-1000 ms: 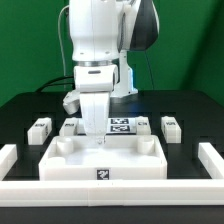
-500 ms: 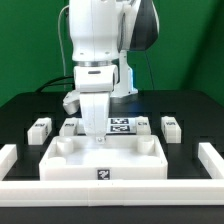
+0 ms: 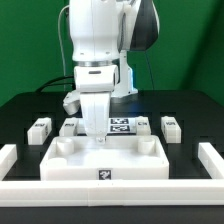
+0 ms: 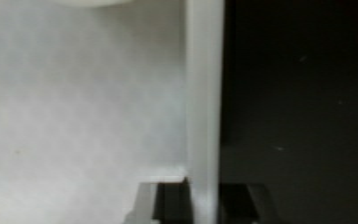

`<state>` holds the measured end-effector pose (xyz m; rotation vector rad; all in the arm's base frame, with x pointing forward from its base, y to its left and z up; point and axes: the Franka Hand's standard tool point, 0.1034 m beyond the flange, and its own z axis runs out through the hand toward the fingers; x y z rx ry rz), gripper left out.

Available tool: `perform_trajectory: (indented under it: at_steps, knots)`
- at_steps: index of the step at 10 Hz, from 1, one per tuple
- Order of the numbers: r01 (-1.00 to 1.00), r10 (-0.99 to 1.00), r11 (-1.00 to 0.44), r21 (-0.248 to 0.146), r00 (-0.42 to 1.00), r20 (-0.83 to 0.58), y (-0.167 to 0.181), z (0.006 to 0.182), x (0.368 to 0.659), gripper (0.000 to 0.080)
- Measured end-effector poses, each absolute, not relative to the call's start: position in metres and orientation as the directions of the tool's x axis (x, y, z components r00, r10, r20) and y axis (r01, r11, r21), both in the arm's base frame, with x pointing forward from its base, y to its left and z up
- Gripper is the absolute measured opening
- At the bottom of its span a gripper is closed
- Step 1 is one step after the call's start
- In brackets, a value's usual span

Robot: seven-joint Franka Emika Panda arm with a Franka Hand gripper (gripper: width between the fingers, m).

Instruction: Assemble desk

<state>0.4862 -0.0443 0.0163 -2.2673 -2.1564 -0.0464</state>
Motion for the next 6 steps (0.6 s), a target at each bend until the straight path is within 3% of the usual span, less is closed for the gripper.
perform_trajectory:
  at_steps: [3, 6]
  knots:
    - [0.998, 0.997, -0.051, 0.045, 0.048, 0.061, -0.006, 0.017, 0.521, 0.0055]
    - [0.998, 0.995, -0.064, 0.006, 0.064, 0.075, 0.023, 0.017, 0.523, 0.0055]
